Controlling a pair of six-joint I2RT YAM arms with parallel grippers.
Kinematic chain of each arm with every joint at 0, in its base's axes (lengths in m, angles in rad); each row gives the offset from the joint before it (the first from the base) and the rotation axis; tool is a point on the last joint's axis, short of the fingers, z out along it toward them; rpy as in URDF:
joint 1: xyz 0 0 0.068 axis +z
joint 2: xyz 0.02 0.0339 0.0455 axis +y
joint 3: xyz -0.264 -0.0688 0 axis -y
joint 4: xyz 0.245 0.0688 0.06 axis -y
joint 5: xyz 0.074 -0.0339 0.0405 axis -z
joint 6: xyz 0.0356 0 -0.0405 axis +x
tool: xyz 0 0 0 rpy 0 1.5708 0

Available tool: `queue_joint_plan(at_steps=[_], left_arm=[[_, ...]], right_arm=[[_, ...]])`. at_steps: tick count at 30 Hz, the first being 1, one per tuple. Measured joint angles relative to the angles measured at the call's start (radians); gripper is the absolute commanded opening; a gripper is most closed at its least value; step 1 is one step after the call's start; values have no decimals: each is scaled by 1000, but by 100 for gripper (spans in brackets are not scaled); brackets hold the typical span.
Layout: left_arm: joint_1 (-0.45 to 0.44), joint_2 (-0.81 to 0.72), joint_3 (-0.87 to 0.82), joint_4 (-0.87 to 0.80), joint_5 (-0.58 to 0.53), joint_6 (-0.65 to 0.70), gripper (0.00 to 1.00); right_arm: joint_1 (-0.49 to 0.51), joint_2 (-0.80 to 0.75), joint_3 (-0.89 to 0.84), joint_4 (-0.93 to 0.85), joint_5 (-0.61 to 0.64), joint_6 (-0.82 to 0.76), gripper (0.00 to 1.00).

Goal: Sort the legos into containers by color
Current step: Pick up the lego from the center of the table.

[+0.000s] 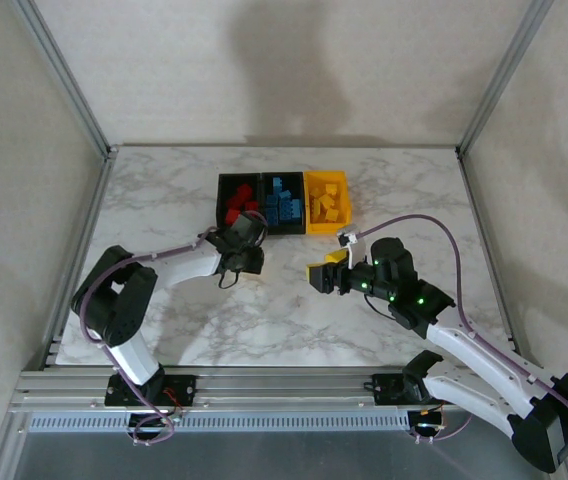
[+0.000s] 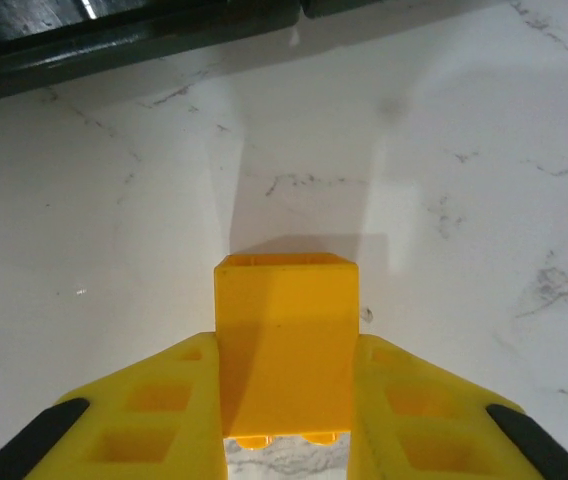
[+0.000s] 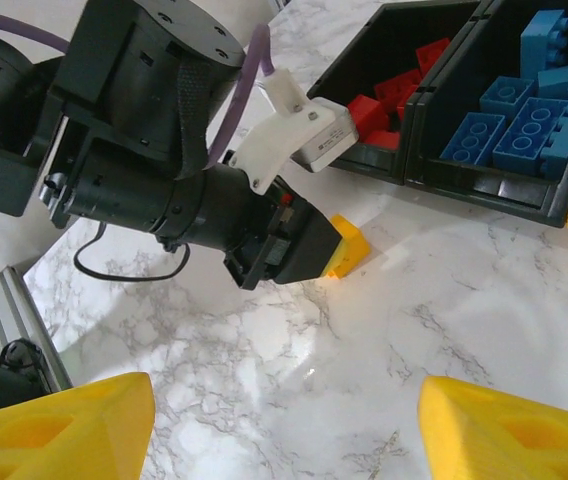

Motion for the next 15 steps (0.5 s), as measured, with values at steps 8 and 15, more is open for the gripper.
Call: queue_joint_plan(at_steps=[8,15], left_arm=[[-29,-77,77,-60,4,-19,23],[-61,-90,229,-87,16,-42,24]], right_arm=[[0,-61,-6,-11,30,8,70],[-34,-76,-1,-70,86,57,70]])
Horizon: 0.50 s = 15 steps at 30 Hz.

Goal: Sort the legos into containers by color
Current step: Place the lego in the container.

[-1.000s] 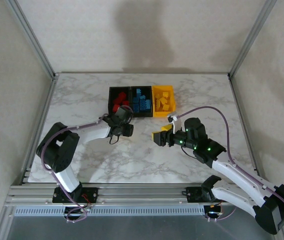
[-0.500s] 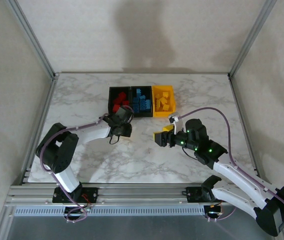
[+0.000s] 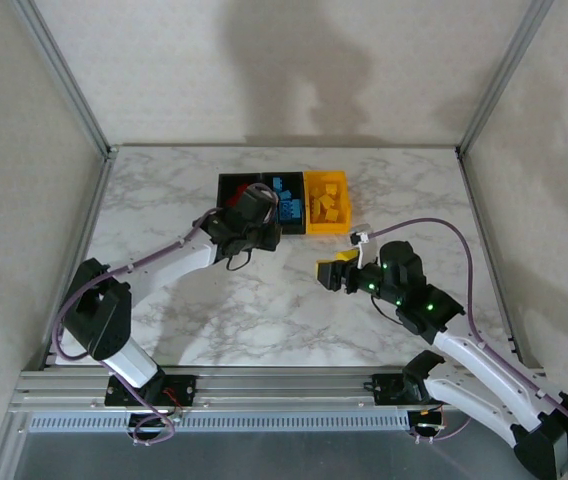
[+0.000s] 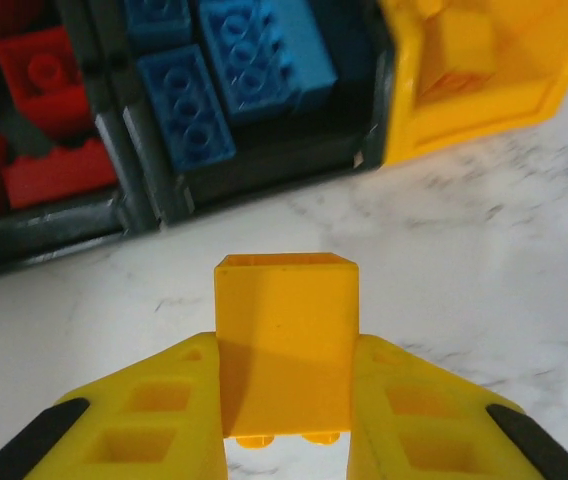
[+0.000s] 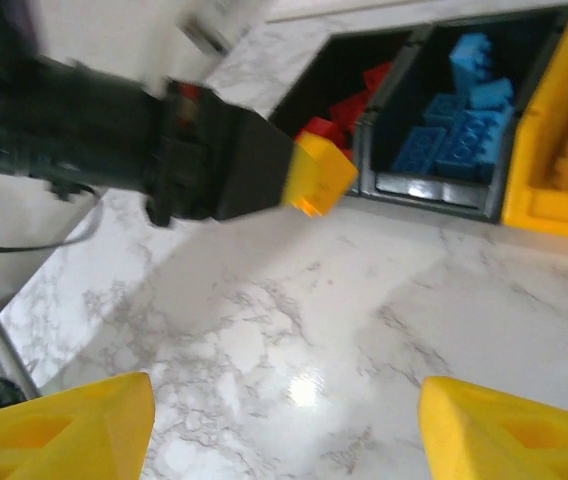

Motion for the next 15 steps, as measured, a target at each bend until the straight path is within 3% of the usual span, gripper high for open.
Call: queue_joint_plan(at_steps=[6,15], left_arm=[[-20,41,147,-8,20,-22,24],[-41,255,389,-15,30,-41,24]], right_arm=[[-109,14,25,-51,8,43,70],[-217,74,66,-70,8,82,70]])
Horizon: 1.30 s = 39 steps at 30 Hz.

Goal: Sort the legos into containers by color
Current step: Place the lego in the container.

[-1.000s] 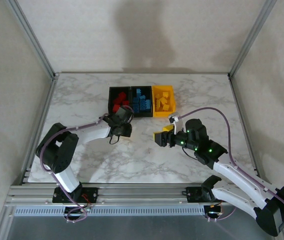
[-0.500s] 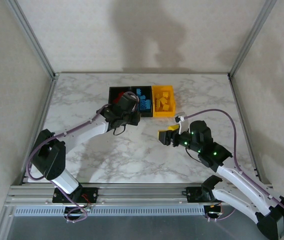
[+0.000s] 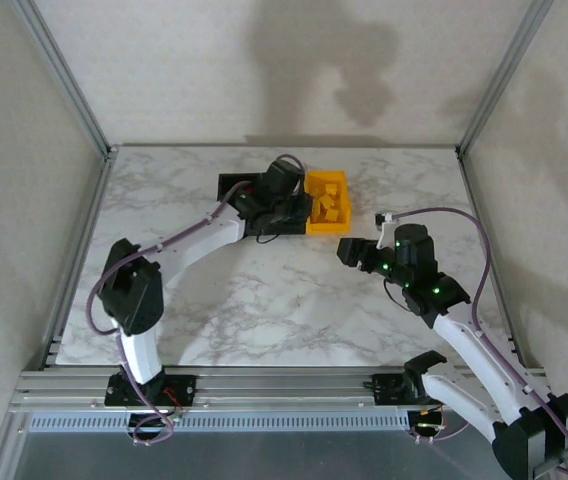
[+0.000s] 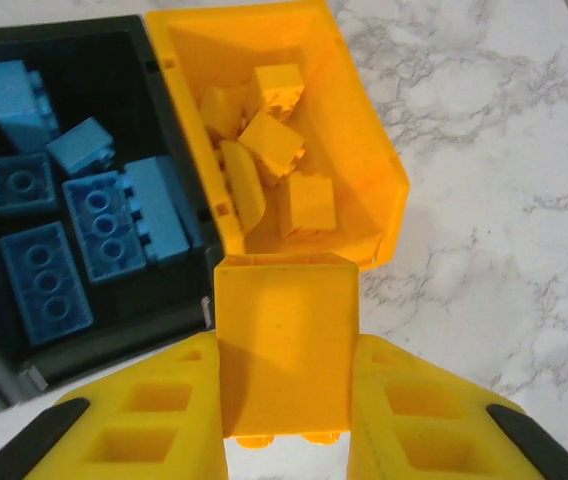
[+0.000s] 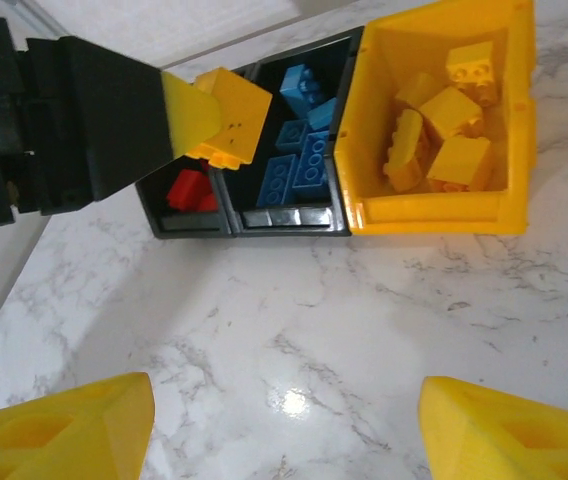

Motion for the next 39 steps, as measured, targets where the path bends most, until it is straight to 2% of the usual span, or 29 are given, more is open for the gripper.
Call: queue_joint_plan(at_steps=[9,19,23,26,30,33,39], left_arm=[[-2,275,330,-48,-14,0,24],[-2,544,658,-145,-71,5,28],[3,600,715,-161,-75,6,29],[8,619,727,-165,-80,7,36],[19,623,727,-174,-94,12,39],[24,623,728,-174,-101,14,47],[25,623,729,-174,-109,17,52]], right_arm=[[-22,1,12,-27,3,31,70],[-22,-74,17,-80,16,47,70],[-23,-88,17,-101,37,49,70],[-24,-105,17,-111,48,50,70],[-24,-136,17,-130,61,50,70],[-24,-149,17,-138,63,50,70],[-24,-151,17,-138,63,55,70]])
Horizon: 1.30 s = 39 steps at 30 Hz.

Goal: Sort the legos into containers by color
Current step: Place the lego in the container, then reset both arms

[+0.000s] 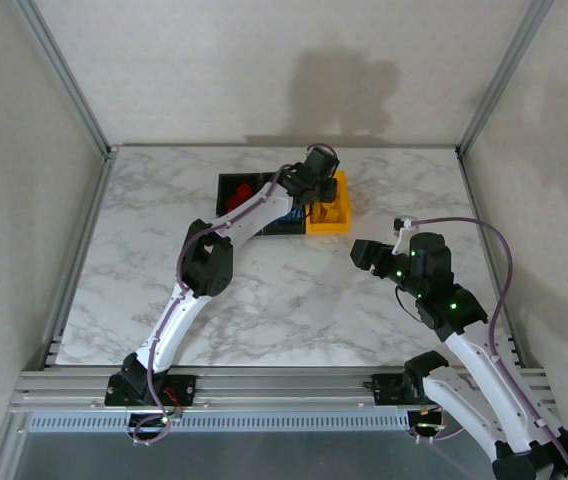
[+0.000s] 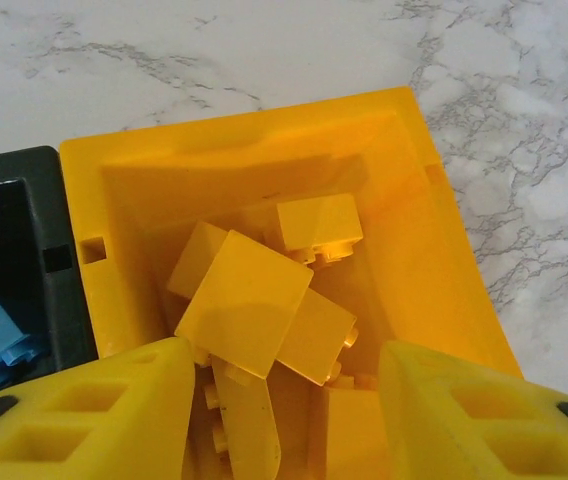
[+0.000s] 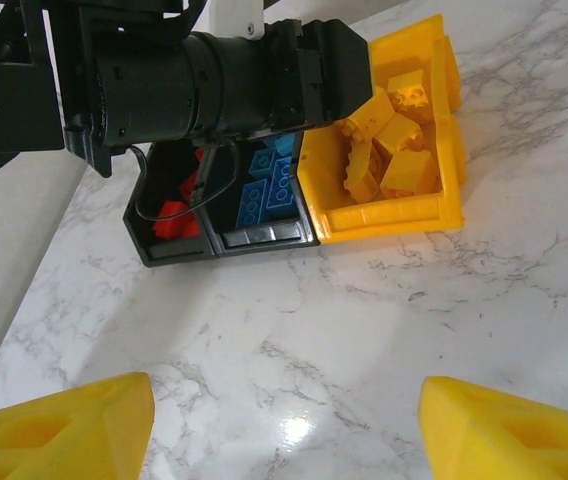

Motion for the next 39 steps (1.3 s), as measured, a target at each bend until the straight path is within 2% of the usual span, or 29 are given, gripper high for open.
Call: queue_joint_plan(at_steps=[5,7,9,13,14,15,23,26,31,36,39], left_arm=[[0,-4,-2,-3,-1,3,55],[-3,-35,-43,2,-2,3,59],[-4,-96,-125,12,-5,3,63],[-11,-312,-377,73,-10,-6,71],[-12,-365,-431,92,-13,-9,86],[-12,-435,-501,121,-15,-12,99],[-12,-946,-1007,328,-97,-51,100],[-5,-1102,-1195,368,-165,-63,100],[58,-1308,-1477,457,-328,-69,100],[180,-1478,-1743,614,-498,-35,100],[229,-1487,-1827,694,-589,8,100]], right_arm=[[0,0,0,0,0,3,72],[0,0,0,0,1,4,79],[0,1,0,1,11,5,81],[0,19,0,13,31,-3,88],[0,29,0,16,38,-5,97],[0,40,0,22,45,-6,99],[0,152,-1,113,110,-37,99],[0,192,0,140,191,-43,99],[0,229,-7,208,444,-90,99],[-8,206,-164,476,721,-264,99],[-45,221,-258,597,821,-341,99]])
